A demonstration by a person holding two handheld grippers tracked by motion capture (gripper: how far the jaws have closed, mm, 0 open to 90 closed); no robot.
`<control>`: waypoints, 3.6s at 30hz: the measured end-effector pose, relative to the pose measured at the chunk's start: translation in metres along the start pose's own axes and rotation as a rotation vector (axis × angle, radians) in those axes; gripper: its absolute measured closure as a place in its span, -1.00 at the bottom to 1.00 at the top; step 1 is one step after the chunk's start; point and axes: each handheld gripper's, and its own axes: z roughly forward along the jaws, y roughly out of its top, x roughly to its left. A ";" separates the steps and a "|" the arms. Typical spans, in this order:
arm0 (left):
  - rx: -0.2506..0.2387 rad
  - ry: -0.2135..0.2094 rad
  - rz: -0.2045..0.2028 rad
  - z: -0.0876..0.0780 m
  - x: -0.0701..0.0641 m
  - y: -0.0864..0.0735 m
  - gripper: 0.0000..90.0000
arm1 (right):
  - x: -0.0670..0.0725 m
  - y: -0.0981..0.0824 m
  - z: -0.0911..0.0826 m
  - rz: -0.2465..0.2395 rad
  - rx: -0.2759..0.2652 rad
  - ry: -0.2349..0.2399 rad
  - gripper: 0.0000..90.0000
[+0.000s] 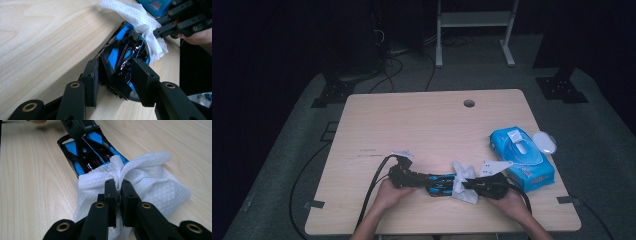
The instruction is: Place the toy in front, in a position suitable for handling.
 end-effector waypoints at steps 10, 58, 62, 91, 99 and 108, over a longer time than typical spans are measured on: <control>0.029 0.009 0.035 0.001 -0.003 -0.001 0.30 | 0.001 -0.002 0.000 -0.001 -0.009 -0.009 0.87; -0.031 0.127 0.326 -0.002 -0.031 -0.013 0.37 | 0.000 0.004 -0.017 -0.002 -0.026 -0.038 0.88; -0.041 0.143 0.358 -0.003 -0.034 -0.015 0.37 | -0.005 0.013 -0.015 0.005 -0.024 -0.033 0.88; -0.100 0.217 0.524 -0.004 -0.052 -0.031 0.40 | -0.024 0.038 -0.012 0.004 0.015 0.042 0.87; -0.104 0.239 0.565 -0.004 -0.058 -0.036 0.42 | -0.031 0.025 -0.025 0.027 0.017 0.081 0.82; -0.116 0.250 0.586 -0.003 -0.061 -0.039 0.43 | -0.033 0.016 -0.031 0.028 0.018 0.178 0.61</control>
